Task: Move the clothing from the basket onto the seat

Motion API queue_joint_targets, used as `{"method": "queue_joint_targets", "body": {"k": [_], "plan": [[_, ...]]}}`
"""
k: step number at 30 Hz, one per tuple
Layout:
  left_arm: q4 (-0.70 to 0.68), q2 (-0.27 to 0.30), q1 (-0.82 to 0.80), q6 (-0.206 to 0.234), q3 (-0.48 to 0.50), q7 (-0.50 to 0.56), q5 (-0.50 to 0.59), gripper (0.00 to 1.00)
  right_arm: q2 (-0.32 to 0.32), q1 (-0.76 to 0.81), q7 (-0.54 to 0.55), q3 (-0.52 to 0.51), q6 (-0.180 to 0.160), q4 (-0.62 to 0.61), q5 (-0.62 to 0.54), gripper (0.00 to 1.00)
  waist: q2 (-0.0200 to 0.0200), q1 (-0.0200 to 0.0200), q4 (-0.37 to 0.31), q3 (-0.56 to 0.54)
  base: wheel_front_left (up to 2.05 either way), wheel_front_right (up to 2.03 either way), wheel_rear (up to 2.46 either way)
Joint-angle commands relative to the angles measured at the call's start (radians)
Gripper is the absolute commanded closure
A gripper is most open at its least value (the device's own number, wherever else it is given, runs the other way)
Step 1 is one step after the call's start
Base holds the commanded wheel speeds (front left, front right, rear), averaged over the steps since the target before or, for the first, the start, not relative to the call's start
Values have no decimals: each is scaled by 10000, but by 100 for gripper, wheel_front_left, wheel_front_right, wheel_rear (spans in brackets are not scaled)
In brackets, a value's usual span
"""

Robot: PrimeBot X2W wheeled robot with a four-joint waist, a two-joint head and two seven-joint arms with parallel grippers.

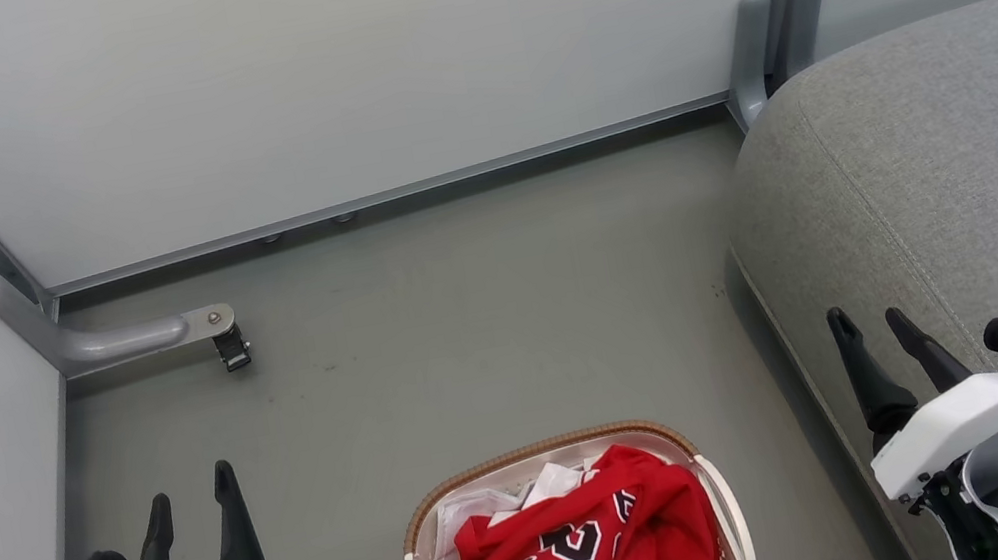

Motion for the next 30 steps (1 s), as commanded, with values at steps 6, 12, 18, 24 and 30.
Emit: {"method": "queue_joint_targets", "body": {"k": [6,12,18,24,30], "plan": [[-134,207,-100,120,-202,-240,868,0,-64,-231,-230,110,2,76,-786,0,37,0,4,-14,0,0,0],[-81,260,38,184,-347,-381,1458,0,-54,-225,-378,163,2,226,-1465,0,40,0,32,-35,0,0,0],[-97,251,142,230,-286,-512,1882,0,12,-300,-497,126,3,414,-1841,0,43,0,45,-43,0,0,0],[-111,191,321,218,-239,-645,2342,0,66,-245,-631,61,3,566,-2351,0,46,0,54,-57,0,0,0],[-246,122,390,79,-71,-768,2845,0,125,-234,-743,4,3,572,-2702,0,49,0,44,-56,0,0,0]]}}
